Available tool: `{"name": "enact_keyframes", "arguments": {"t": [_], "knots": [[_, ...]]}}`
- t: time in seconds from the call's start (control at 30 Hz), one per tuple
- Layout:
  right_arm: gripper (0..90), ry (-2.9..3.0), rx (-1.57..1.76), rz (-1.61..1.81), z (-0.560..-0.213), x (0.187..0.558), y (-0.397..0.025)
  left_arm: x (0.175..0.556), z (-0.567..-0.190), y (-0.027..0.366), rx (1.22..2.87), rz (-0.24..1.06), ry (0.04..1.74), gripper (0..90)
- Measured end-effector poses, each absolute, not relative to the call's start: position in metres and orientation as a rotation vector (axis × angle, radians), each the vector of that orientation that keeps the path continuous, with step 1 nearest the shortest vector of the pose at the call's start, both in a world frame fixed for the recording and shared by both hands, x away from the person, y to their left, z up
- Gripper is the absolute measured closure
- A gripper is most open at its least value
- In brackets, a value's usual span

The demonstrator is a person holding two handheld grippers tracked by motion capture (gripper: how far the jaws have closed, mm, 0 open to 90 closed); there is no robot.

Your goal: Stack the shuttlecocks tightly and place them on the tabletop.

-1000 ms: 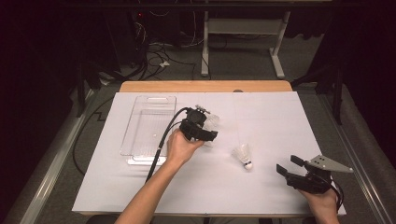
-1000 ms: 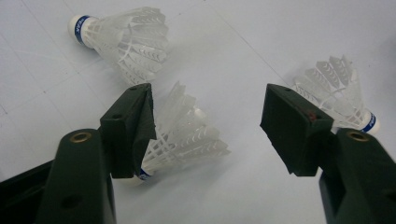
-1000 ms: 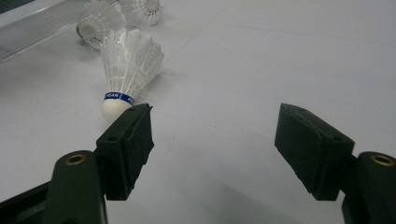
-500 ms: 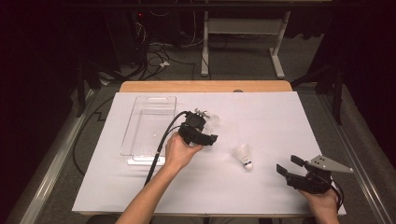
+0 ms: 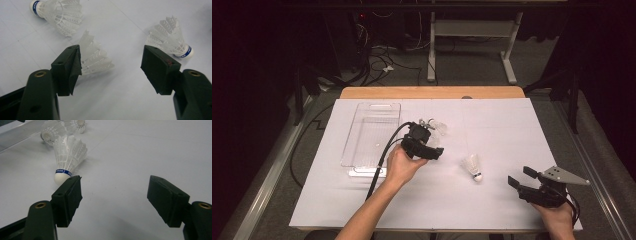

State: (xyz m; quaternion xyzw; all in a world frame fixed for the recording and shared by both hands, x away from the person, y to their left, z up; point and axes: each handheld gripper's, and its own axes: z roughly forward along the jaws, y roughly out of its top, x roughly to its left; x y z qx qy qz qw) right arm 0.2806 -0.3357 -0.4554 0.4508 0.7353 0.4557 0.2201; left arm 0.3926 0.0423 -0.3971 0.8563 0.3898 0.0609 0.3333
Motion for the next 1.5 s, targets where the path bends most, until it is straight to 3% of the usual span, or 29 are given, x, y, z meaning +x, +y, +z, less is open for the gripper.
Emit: {"name": "enact_keyframes", "arguments": {"t": [1.5], "knots": [[28.0, 2.037, 1.251, 1.261, -0.456, 0.281, -0.335, 0.367, -0.414, 0.057, 2.272, 0.180, 1.000, 33.2]]}}
